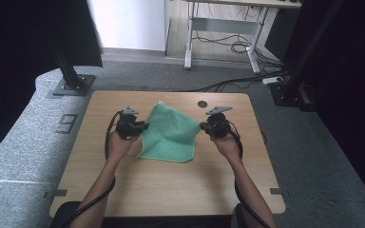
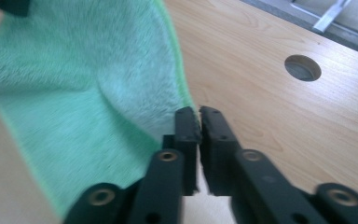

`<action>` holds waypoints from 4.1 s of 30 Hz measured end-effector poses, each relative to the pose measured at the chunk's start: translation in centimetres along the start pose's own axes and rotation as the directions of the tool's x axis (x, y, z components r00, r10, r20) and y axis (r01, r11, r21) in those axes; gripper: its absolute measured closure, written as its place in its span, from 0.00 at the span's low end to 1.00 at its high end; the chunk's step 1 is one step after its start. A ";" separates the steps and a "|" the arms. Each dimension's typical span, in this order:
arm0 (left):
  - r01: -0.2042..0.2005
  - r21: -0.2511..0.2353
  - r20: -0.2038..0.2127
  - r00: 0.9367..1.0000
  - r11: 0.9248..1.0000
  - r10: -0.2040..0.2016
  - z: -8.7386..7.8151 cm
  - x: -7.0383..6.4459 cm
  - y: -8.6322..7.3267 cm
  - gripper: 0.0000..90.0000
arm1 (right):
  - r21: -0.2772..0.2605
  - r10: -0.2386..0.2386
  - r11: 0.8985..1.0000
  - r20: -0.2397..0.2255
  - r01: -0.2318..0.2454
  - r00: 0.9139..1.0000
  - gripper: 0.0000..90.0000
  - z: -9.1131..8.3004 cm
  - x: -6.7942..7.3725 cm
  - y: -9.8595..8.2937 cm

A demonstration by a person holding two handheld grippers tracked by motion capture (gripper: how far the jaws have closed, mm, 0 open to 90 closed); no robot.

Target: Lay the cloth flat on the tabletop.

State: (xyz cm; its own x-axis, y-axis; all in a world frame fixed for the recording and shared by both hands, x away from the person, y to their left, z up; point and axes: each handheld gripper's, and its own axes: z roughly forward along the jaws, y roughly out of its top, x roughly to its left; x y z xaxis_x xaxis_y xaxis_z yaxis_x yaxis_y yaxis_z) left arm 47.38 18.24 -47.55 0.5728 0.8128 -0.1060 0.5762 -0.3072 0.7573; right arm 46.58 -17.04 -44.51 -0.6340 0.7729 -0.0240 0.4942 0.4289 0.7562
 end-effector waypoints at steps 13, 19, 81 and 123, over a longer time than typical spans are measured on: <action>-0.013 0.018 -0.053 0.998 1.000 0.014 0.1 0.6 -1.7 0.29 | 0.013 0.025 1.000 0.010 -0.025 1.000 0.46 2.2 0.3 -1.4; -0.040 0.062 -0.060 0.997 0.997 0.044 0.5 0.6 -3.1 0.18 | 0.025 0.005 1.000 -0.013 -0.005 1.000 0.25 3.3 1.4 -2.4; -0.052 0.137 -0.071 0.996 0.989 0.062 -1.6 -1.5 -10.6 0.16 | 0.104 0.014 0.994 0.020 -0.016 1.000 0.21 2.9 3.8 -10.6; -0.130 0.158 -0.061 0.988 0.979 0.141 -5.2 -4.3 -13.3 0.13 | 0.065 0.072 0.995 -0.011 -0.071 0.997 0.15 -1.9 4.0 -13.7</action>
State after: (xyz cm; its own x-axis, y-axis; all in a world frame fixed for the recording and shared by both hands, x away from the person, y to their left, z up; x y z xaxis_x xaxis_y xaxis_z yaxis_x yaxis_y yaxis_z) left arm 34.19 21.39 -53.81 0.6119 0.7898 0.0414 0.5815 -0.4847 0.6534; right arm 36.18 -20.72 -53.73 -0.6031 0.7968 0.0376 0.5756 0.4021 0.7120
